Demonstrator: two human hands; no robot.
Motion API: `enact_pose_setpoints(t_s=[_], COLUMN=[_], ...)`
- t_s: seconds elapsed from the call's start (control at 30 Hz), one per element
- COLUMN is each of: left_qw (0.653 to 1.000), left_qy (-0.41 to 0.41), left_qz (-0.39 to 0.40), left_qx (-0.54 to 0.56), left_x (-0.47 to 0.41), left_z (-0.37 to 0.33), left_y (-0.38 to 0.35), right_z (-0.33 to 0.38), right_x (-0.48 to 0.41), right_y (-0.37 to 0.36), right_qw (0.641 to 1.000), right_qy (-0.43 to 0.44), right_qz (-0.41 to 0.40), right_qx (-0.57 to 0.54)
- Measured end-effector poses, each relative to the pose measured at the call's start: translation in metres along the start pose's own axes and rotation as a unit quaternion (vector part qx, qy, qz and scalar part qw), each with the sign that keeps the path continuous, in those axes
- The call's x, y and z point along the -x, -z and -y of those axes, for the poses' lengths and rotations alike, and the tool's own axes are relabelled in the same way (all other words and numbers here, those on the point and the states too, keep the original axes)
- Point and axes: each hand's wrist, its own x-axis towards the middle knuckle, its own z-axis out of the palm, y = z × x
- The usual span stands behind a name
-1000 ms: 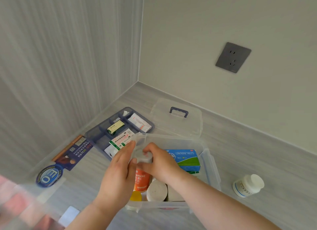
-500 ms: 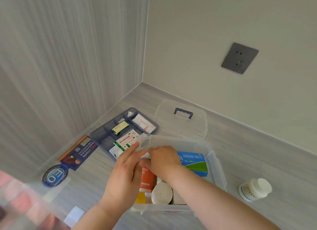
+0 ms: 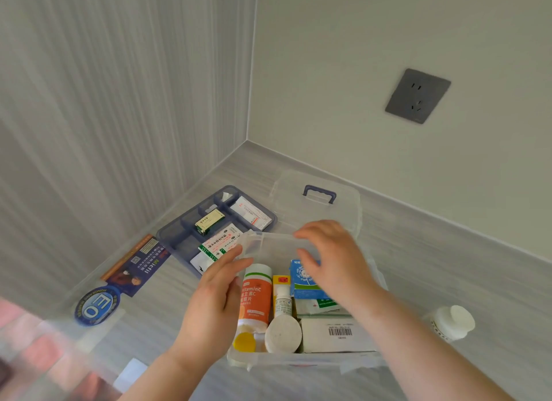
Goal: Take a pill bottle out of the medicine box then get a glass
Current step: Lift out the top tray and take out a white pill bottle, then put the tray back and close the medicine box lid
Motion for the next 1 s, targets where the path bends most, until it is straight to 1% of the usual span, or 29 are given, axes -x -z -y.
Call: enact_pose_setpoints(t_s=[0.07,0.13,0.2,0.23,0.3,0.37,0.43,0.53,0.67,0.73,0.9,1.0], left_qw=[1.000,0.996,0.983,0.980,0.986,0.991,0.987,0.967,0.950,0.944,0.939,0.937], left_qy=[-0.004,0.013,0.058,0.073,0.094,0.119,0.141,0.178,0.157,0.150,0.152,0.144], left_qz=[0.002,-0.006,-0.039,-0.059,-0.071,-0.049,-0.030,0.012,0.046,0.041,-0.002,0.011], left_qx=[0.015,0.089,0.171,0.176,0.120,0.027,-0.070,-0.183,-0.266,-0.290,-0.309,-0.317], left_x=[0.001,0.001,0.000,-0.002,-0.010,-0.024,-0.038,-0.056,-0.067,-0.071,-0.079,-0.082], left_z=[0.000,0.001,0.004,0.010,0.025,0.043,0.060,0.080,0.095,0.097,0.088,0.087], left_y=[0.000,0.002,0.008,0.012,0.019,0.024,0.029,0.033,0.029,0.027,0.029,0.033], right_z=[-0.025,-0.049,-0.066,-0.071,-0.074,-0.074,-0.074,-0.072,-0.070,-0.070,-0.069,-0.070], right_x=[0.005,0.012,0.021,0.025,0.030,0.028,0.020,0.009,0.007,0.007,0.009,0.009], right_y=[0.015,0.026,0.030,0.029,0.021,0.012,0.007,0.005,0.003,0.003,0.004,0.003], right_qw=[0.997,0.986,0.970,0.961,0.936,0.908,0.896,0.899,0.912,0.915,0.920,0.918], right_qy=[-0.070,-0.165,-0.243,-0.265,-0.292,-0.316,-0.328,-0.318,-0.300,-0.295,-0.287,-0.288], right_qz=[-0.037,-0.028,0.005,0.018,0.028,-0.004,-0.052,-0.076,-0.077,-0.080,-0.081,-0.082], right_qx=[0.024,0.030,-0.025,-0.078,-0.197,-0.276,-0.294,-0.290,-0.269,-0.263,-0.256,-0.260])
